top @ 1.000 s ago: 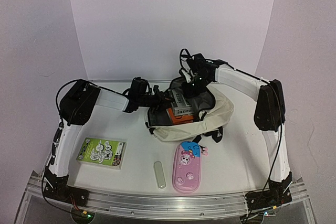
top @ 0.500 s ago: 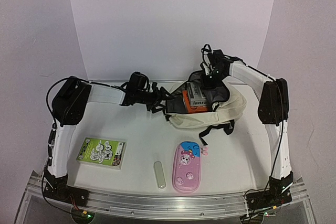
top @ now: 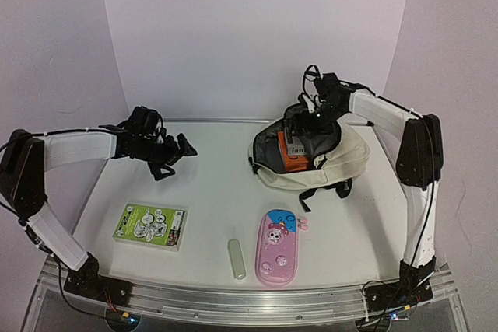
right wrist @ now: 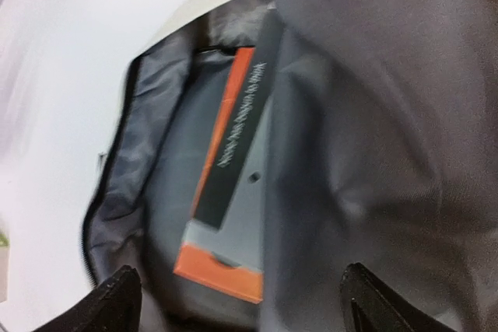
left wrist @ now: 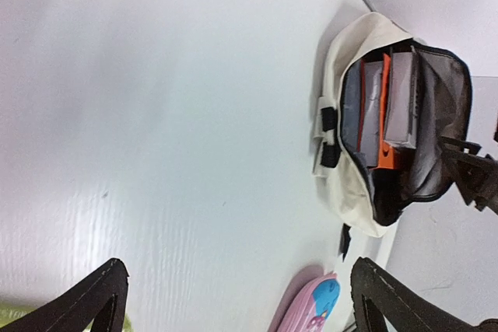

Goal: Pack the student bag
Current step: Move the book to the center of the board.

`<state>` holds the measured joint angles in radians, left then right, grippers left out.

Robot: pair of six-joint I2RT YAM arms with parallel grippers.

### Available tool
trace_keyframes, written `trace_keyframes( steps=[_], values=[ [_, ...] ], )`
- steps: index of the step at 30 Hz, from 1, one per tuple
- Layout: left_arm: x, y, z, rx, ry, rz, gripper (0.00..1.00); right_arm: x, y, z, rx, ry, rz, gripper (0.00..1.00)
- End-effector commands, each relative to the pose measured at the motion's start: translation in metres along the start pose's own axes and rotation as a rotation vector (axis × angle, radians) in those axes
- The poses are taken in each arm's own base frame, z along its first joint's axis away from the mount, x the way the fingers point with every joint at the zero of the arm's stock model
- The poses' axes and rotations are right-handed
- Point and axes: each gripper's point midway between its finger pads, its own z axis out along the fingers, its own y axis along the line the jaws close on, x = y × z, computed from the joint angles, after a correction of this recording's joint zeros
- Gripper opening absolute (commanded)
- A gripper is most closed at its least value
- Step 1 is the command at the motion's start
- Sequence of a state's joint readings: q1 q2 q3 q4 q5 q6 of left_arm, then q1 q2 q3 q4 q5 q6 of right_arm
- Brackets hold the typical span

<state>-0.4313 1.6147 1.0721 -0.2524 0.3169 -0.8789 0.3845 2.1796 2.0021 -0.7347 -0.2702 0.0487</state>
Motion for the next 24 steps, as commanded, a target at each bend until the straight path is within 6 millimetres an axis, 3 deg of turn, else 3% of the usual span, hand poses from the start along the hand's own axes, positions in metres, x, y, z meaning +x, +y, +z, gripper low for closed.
trace_keyframes(
  steps=[1,6,12,18,24],
  values=[
    [0.023,0.05,-0.047,-0.245,-0.033,-0.019,1.0,-0.02,0.054,-0.049,-0.103,-0.106,-0.079,0.94],
    [0.062,0.08,-0.076,-0.308,-0.005,-0.1,1.0,-0.017,0.086,-0.055,-0.149,-0.116,-0.125,0.98],
    [0.102,0.106,-0.108,-0.392,0.044,-0.191,1.0,-0.014,0.09,-0.046,-0.147,-0.102,-0.121,0.98],
    [0.143,0.132,-0.116,-0.488,0.14,-0.244,1.0,-0.014,0.091,-0.04,-0.156,-0.095,-0.11,0.98],
    [0.166,0.154,-0.114,-0.624,0.211,-0.27,1.0,-0.016,0.09,-0.039,-0.153,-0.097,-0.108,0.98]
  ],
)
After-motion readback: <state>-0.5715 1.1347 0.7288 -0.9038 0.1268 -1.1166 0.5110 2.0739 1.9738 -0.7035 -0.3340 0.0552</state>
